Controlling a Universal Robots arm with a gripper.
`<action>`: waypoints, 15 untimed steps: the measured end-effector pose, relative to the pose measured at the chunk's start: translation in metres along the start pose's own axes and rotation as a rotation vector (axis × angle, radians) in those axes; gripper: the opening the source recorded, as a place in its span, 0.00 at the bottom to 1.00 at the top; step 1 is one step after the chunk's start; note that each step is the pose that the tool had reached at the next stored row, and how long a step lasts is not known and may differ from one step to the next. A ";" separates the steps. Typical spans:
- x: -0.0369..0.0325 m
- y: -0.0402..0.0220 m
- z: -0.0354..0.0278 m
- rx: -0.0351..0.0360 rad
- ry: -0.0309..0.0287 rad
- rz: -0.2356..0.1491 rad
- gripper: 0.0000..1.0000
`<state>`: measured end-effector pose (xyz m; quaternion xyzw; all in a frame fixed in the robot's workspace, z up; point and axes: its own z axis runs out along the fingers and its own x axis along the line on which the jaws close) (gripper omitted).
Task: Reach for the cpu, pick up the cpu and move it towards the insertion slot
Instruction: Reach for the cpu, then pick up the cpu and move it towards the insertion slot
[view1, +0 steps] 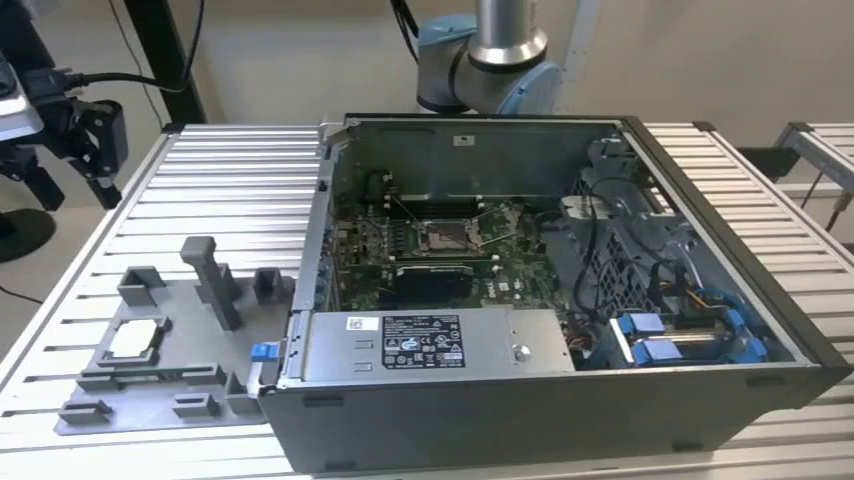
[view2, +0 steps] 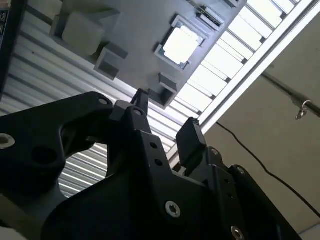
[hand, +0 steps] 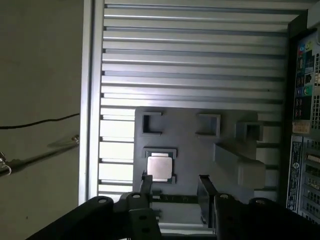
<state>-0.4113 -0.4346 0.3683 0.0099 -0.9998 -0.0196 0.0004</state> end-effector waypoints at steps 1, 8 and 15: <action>0.0000 0.0000 0.0000 0.0000 0.0000 0.000 1.00; 0.0001 -0.0001 0.0009 -0.0001 -0.0001 0.001 1.00; 0.0001 -0.0004 0.0105 0.0000 -0.0001 0.002 1.00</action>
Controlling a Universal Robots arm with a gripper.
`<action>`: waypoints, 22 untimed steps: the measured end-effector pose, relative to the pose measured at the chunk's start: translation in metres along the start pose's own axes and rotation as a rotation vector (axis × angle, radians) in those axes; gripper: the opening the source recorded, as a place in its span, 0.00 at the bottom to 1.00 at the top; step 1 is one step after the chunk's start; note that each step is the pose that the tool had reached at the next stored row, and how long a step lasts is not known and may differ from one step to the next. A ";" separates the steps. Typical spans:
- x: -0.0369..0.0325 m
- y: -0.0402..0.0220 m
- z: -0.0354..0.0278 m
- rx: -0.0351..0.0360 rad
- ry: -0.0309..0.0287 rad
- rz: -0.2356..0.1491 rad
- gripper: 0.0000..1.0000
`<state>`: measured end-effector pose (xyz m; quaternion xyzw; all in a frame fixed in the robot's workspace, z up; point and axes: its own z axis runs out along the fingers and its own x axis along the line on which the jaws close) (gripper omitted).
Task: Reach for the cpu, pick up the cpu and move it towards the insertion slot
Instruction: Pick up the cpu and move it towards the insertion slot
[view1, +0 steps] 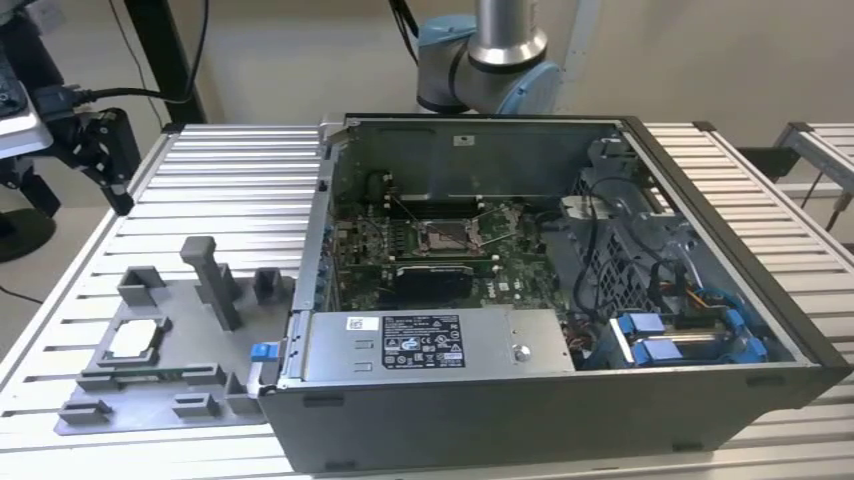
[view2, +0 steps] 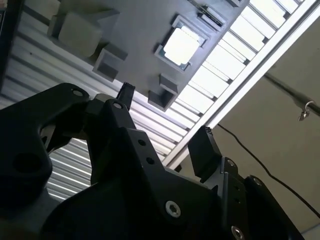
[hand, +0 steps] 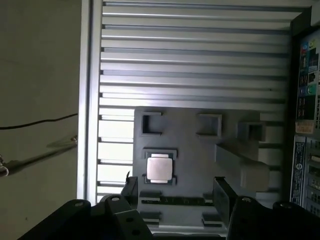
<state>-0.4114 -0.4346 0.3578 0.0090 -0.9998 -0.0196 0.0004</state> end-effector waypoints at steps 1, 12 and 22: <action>0.0000 -0.0001 0.0014 0.0000 0.0000 0.000 1.00; -0.0001 -0.0007 0.0170 0.0001 0.0001 0.000 1.00; 0.0000 -0.0012 0.0302 0.0000 0.0000 0.000 1.00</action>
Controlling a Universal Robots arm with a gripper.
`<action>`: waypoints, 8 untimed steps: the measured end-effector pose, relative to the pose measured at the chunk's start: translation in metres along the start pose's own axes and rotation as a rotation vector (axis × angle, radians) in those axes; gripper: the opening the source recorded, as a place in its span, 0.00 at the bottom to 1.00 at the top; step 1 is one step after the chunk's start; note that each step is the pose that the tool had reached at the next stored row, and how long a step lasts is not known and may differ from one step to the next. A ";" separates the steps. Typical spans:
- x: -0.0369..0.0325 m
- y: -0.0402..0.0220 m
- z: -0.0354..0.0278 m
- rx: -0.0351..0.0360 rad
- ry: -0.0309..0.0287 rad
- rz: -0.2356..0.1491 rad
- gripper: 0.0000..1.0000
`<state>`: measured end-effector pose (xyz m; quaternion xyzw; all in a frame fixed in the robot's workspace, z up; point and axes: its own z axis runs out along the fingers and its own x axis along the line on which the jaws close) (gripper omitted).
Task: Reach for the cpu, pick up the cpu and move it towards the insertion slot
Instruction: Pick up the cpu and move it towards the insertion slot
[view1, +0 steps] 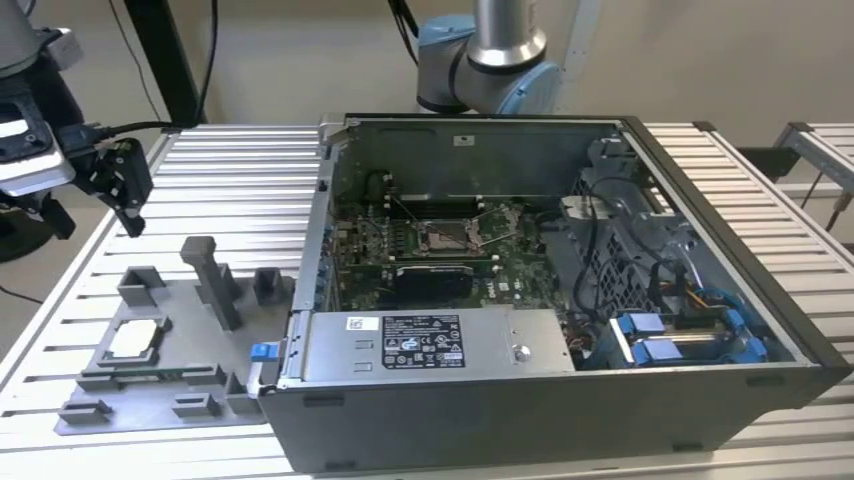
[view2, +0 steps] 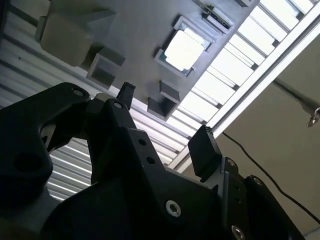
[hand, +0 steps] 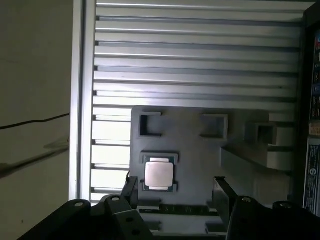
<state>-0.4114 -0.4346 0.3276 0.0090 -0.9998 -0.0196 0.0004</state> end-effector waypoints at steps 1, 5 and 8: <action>0.0000 -0.0001 0.0013 0.0000 0.0001 0.000 1.00; 0.0000 -0.0002 0.0061 0.0000 0.0001 0.000 1.00; 0.0000 -0.0004 0.0098 0.0000 0.0000 0.000 1.00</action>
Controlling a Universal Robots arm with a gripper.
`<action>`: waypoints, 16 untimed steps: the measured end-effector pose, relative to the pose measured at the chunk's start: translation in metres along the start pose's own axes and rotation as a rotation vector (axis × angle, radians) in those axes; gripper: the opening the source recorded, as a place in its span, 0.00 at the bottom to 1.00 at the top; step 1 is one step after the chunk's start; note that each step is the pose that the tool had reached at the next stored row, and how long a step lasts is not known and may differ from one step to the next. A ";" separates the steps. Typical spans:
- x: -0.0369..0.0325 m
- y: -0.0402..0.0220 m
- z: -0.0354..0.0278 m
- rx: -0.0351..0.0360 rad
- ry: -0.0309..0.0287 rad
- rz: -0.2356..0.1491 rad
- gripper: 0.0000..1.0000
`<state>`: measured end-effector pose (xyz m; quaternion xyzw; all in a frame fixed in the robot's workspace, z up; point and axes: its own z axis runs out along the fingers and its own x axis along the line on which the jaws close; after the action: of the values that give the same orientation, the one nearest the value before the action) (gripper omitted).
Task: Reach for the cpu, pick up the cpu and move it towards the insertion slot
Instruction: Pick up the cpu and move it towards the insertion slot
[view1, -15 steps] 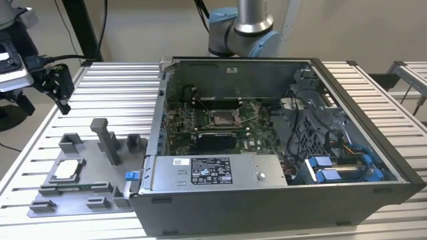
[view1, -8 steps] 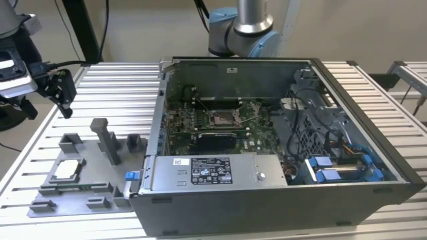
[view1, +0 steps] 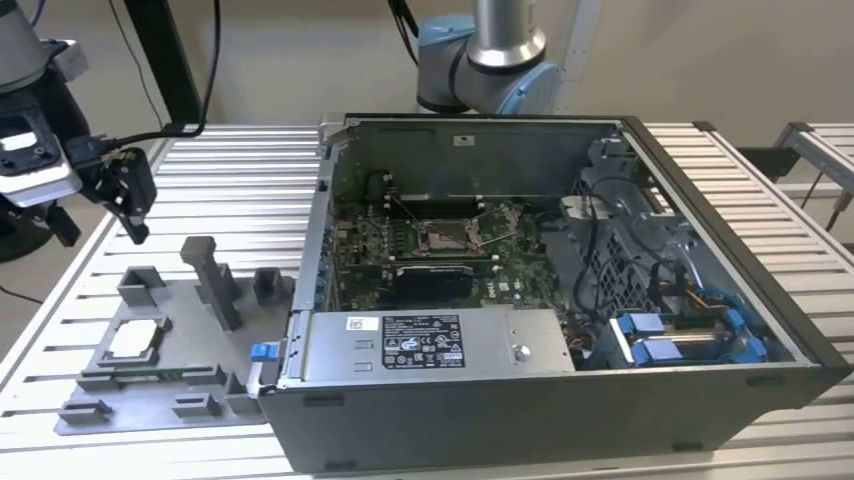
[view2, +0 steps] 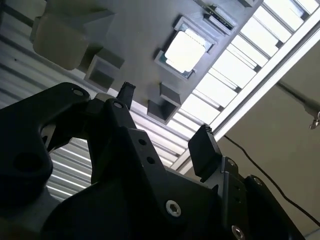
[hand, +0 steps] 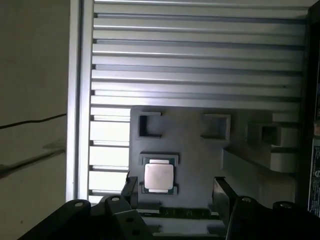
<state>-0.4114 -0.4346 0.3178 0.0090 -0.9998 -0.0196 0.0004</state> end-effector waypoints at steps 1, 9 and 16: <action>0.0000 0.0000 0.0013 0.0000 0.0001 0.000 1.00; 0.0000 -0.0005 0.0125 0.0000 0.0001 0.000 1.00; 0.0003 -0.0011 0.0232 0.0000 0.0000 0.000 1.00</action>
<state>-0.4117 -0.4348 0.2946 0.0090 -0.9998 -0.0196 0.0004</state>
